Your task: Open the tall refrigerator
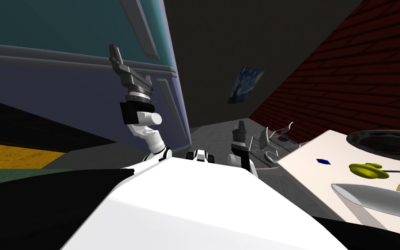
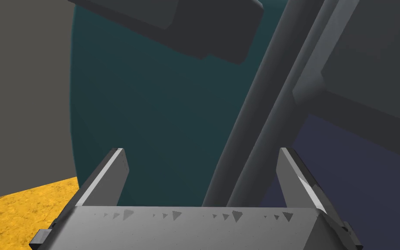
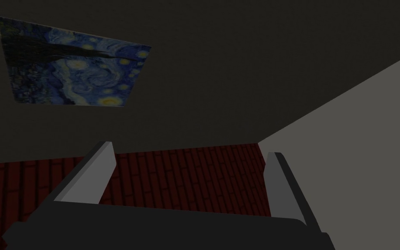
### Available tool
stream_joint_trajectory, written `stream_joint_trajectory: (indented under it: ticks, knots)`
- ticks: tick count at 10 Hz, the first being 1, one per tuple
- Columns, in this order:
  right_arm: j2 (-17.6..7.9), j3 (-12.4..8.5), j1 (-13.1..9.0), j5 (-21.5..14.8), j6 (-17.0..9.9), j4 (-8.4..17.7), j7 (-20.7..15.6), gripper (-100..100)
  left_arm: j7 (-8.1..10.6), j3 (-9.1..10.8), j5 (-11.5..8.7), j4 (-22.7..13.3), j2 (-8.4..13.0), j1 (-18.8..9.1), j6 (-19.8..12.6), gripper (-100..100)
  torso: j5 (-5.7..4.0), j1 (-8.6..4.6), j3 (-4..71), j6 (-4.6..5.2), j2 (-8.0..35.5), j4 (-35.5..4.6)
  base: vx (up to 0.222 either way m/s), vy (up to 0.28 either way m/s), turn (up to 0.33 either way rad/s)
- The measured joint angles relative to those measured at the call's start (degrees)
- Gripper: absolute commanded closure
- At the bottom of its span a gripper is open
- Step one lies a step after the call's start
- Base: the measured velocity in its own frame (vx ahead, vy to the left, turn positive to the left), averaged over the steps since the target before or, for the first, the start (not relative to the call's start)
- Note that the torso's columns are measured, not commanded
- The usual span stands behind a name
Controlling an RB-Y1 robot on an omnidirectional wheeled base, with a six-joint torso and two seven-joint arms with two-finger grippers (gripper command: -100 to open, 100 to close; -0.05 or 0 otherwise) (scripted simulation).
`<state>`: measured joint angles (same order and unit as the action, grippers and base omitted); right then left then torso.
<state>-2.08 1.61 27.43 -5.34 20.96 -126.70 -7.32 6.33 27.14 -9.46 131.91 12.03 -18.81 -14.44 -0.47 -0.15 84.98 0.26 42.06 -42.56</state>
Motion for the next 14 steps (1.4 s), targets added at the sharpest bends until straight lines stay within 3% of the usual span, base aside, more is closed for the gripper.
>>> stream_joint_trajectory:
  ticks: [4,8,12,14]
  knots:
    - [0.0,0.0,0.0,0.0,0.0,0.0,0.0,0,0.23,2.87,-1.0,-0.6,-0.5,-3.2,-4.1,-100,-0.34,-0.08,0.2,-0.05,-0.1,-0.3,0.009,-0.048,0.016]
    - [0.0,0.0,0.0,0.0,0.0,0.0,0.0,0,0.01,2.81,-0.5,-0.4,-1.1,-3.9,-4.6,-100,-0.45,-0.21,0.3,0.04,-0.1,-0.4,-0.001,-0.009,0.002]
    - [0.0,0.0,0.0,0.0,0.0,0.0,0.0,0,0.11,5.52,-1.2,-0.2,-1.8,-7.0,-8.7,-100,-0.74,-0.34,0.4,0.09,-0.1,-0.6,0.014,-0.050,0.024]
    - [0.0,0.0,0.0,0.0,0.0,0.0,0.0,0,0.14,5.69,-1.4,-0.5,-1.8,-6.9,-8.3,-100,-0.76,-0.27,0.4,0.14,-0.1,-0.6,-0.009,-0.004,-0.011]
